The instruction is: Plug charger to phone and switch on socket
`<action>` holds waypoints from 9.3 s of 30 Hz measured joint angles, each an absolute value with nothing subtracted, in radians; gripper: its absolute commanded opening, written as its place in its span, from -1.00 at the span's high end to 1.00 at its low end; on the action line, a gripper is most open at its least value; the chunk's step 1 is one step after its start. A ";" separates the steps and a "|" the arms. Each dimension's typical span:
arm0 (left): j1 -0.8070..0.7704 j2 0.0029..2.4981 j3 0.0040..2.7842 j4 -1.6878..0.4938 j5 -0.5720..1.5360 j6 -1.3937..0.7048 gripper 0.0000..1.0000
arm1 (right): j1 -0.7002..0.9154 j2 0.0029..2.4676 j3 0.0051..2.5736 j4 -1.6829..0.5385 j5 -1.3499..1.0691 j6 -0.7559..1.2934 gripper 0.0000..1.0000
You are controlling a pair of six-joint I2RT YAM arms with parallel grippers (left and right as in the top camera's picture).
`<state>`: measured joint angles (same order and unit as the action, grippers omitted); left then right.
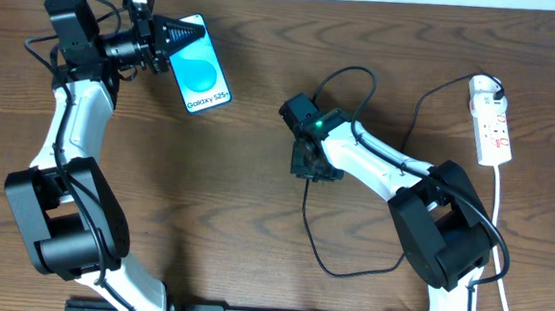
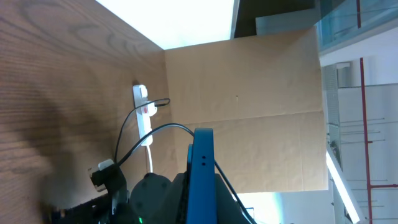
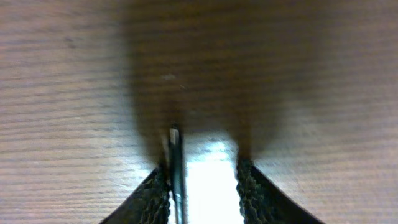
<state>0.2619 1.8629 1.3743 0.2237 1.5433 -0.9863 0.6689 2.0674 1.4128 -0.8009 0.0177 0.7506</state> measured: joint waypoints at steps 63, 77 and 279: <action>0.175 1.863 1.367 0.381 1.411 -0.987 0.86 | 0.212 2.114 1.550 -0.405 -1.180 0.305 0.98; 0.081 1.863 1.366 0.588 1.303 -0.998 0.85 | 0.236 2.114 1.551 -0.271 -1.515 0.247 0.98; 0.062 1.863 1.366 0.629 1.258 -1.005 0.86 | 0.373 2.114 1.550 0.095 -1.549 0.539 0.98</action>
<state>0.0616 1.8626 1.3663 0.6289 1.2579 -1.0046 0.3725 2.1143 1.5497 0.0952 -1.5494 0.5392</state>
